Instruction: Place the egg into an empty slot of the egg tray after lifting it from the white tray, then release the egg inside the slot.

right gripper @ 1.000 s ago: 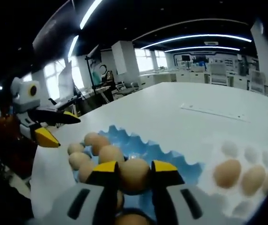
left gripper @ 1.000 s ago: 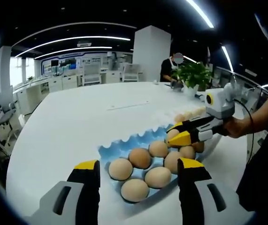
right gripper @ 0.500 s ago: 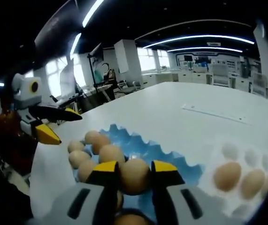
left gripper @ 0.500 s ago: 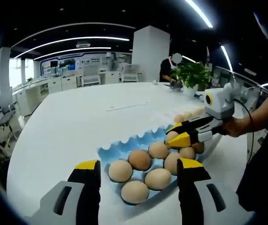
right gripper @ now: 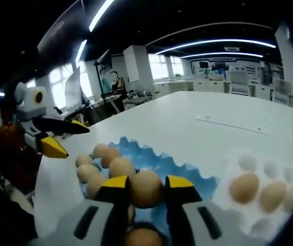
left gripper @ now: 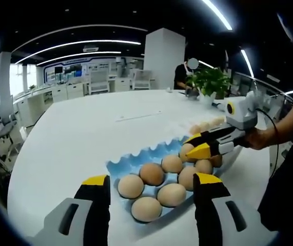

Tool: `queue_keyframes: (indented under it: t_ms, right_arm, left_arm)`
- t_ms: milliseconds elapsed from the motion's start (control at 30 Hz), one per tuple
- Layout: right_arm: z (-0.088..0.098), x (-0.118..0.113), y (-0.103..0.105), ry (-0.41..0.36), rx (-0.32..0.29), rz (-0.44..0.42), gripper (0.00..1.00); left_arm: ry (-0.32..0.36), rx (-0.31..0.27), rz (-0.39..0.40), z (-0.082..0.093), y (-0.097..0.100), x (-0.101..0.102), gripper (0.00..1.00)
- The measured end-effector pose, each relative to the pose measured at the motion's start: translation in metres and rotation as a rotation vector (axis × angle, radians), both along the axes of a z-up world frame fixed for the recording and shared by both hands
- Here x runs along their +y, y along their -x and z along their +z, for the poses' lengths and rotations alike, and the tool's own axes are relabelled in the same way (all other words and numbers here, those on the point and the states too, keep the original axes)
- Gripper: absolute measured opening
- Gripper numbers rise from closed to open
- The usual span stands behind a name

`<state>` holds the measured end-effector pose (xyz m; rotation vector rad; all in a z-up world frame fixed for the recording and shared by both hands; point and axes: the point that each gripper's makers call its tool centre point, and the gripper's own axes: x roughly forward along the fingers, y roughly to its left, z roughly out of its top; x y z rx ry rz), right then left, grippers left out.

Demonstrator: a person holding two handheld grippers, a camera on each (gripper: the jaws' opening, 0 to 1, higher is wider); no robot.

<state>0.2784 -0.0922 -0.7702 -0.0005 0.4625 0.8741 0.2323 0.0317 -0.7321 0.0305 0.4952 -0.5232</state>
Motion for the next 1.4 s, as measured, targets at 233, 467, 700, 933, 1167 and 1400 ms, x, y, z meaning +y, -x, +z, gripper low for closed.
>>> queue_keyframes:
  t_ms: [233,467,700,933,1167,1400]
  right_arm:
    - [0.009,-0.032,0.006,-0.011,-0.033,-0.068,0.27]
    - [0.014,-0.099,-0.004,0.017,-0.067,-0.255,0.26]
    - [0.012,-0.197,-0.010,0.069,-0.071,-0.525,0.26]
    - [0.023,-0.273,-0.011,0.113,-0.116,-0.720,0.27]
    - [0.022,-0.323,-0.013,0.114,-0.109,-0.879,0.27]
    - [0.004,-0.338,-0.017,0.123,-0.053,-0.910,0.29]
  left_arm:
    - [0.000,-0.001,0.005,0.000,0.000,0.002,0.65]
    - [-0.001,-0.003,0.003,-0.001,0.001,0.001,0.65]
    - [-0.003,0.000,0.001,-0.002,0.000,0.002,0.65]
    - [-0.001,-0.001,0.005,-0.002,-0.002,0.001,0.70]
    - [0.004,0.002,0.010,-0.003,-0.001,0.000,0.83]
    - [0.032,0.027,0.001,-0.007,0.003,-0.005,0.99]
